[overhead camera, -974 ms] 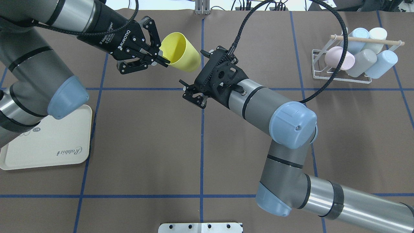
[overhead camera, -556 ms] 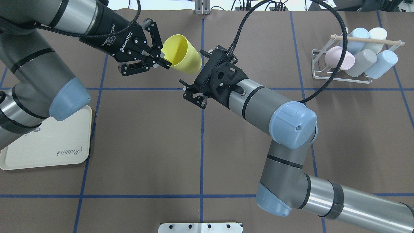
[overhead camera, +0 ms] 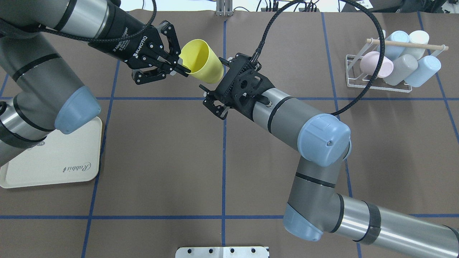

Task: Transfer IKEA cup to right arm and place on rack

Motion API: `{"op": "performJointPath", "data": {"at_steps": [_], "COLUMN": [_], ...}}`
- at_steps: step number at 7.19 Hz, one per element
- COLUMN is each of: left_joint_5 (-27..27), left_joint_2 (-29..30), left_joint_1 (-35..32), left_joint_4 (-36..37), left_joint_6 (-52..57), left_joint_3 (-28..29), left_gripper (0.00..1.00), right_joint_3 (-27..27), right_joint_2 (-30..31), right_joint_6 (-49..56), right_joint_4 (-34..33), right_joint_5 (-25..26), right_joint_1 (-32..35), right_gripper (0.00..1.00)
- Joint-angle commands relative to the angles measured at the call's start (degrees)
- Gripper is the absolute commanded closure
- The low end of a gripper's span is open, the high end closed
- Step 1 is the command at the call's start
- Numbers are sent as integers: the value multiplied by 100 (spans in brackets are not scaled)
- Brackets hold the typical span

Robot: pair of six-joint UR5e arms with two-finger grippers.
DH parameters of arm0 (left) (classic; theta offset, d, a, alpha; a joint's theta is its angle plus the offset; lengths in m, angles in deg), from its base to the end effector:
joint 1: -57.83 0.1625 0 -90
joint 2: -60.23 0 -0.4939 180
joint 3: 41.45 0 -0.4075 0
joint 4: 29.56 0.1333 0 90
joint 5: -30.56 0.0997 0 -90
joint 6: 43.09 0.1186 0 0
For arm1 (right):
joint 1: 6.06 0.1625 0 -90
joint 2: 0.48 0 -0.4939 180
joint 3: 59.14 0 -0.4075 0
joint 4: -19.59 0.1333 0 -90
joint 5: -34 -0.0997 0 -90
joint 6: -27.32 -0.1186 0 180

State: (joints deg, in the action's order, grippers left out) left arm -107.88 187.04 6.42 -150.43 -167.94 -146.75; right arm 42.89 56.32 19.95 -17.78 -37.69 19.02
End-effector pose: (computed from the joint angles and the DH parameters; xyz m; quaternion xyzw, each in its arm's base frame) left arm 0.3622 -0.5253 0.1470 -0.2171 0.6421 -0.2687 0.6844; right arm -0.5212 -0.4323 0.1723 0.6627 -0.3546 -0.2071 0.6263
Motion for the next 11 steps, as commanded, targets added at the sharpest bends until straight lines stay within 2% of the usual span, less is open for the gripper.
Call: {"op": "performJointPath", "data": {"at_steps": [1,2,4,6,8,10,11], "left_joint_5": [1,1,-121,-550,-851,-851,-843], "left_joint_2": [19,45,20,-16,-461,-945,-1000], "left_joint_1": [0,0,-52,-280,-422,-605,-615], "left_joint_4": [-16,-68,-165,-139,-121,-77,-16], "left_joint_6": [14,22,145,487,1309,2399,2918], "left_joint_3": [-17,-17,-52,-27,9,122,228], "left_gripper": [1,0,0,0,0,0,0], "right_joint_3": [10,2,2,-7,-25,-16,-7], "right_joint_2": [-2,7,16,68,103,104,95], "right_joint_6": [-54,-63,-54,-19,-19,-89,-150], "right_joint_4": [1,1,1,-34,-130,-961,-1400], "right_joint_5": [373,471,472,463,463,454,454], "right_joint_1": [-195,-248,-249,-223,-92,-3,84], "right_gripper": [51,57,58,58,58,62,61]}}
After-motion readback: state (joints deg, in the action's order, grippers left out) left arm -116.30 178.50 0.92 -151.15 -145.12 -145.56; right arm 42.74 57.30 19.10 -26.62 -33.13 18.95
